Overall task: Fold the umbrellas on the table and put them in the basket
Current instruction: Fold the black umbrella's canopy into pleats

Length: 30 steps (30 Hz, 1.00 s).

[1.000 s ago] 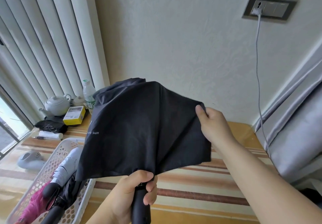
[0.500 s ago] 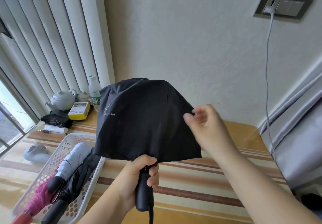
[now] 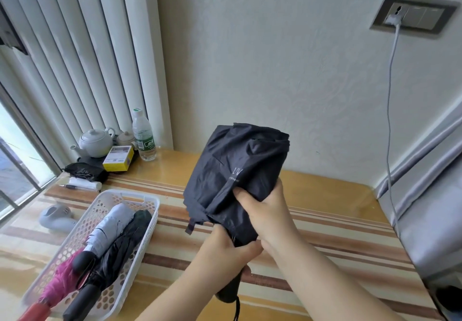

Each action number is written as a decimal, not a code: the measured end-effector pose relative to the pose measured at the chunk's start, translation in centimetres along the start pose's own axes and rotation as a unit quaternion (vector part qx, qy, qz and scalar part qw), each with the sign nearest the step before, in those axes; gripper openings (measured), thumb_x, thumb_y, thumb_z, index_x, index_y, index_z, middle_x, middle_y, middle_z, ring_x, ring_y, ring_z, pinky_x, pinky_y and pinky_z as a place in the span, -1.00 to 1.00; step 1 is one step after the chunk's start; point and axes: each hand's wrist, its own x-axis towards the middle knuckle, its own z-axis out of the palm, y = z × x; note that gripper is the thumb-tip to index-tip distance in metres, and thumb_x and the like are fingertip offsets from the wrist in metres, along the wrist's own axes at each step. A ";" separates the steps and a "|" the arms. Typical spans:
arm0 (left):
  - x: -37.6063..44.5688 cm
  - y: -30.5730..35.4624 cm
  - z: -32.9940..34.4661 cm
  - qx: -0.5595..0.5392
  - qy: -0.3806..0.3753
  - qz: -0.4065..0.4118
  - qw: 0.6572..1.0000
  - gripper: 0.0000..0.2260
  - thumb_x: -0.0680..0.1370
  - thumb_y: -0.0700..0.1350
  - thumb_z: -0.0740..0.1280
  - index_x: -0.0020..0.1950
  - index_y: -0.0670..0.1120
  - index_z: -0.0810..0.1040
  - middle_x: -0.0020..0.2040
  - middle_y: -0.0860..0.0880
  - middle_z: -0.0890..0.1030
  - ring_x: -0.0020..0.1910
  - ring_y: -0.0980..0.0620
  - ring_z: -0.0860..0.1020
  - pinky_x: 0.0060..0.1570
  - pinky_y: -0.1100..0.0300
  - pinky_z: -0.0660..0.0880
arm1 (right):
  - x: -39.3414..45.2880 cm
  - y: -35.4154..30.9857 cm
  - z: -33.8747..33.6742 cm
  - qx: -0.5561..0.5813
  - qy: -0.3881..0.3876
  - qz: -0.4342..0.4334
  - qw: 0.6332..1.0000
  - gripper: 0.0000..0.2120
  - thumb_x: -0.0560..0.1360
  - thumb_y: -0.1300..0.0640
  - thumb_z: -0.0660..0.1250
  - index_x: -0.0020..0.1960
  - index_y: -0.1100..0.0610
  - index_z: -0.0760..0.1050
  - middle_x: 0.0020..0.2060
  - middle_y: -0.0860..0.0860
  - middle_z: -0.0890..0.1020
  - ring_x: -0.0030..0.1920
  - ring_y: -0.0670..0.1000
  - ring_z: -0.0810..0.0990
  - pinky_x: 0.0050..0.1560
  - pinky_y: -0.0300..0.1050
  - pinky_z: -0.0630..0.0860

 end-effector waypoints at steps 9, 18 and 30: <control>0.9 0.7 0.0 0.042 -0.039 -0.056 0.997 -0.63 0.29 -0.03 0.50 0.01 -0.05 0.46 -0.15 0.02 0.58 -0.15 0.10 0.57 -0.13 0.23 0.52 | 0.1 0.1 -1.0 -0.018 0.006 -0.050 0.999 -0.17 0.39 0.15 0.52 0.48 -0.06 0.12 0.28 -0.15 0.44 0.26 -0.09 0.46 0.27 -0.09 0.40; 2.1 -0.6 1.7 0.065 0.073 0.021 0.995 -0.91 0.41 -0.27 0.34 -0.21 -0.26 0.45 -0.42 -0.13 0.45 -0.49 0.06 0.46 -0.45 0.29 0.37 | -0.1 0.1 -1.2 -0.027 -0.062 0.002 0.998 -0.09 0.40 -0.01 0.50 0.51 -0.21 -0.04 0.36 -0.17 0.38 0.32 -0.06 0.42 0.36 0.05 0.38; 2.4 -1.1 1.8 0.135 0.130 0.107 0.976 -0.66 0.23 0.04 0.55 -0.30 -0.01 0.40 -0.52 0.13 0.47 -0.49 0.22 0.41 -0.47 0.41 0.25 | -0.7 -3.8 0.0 -0.180 -0.039 -0.055 0.981 -0.04 0.48 0.20 0.33 0.50 -0.24 -0.32 0.46 -0.08 0.10 0.14 0.02 0.50 -0.16 -0.37 0.39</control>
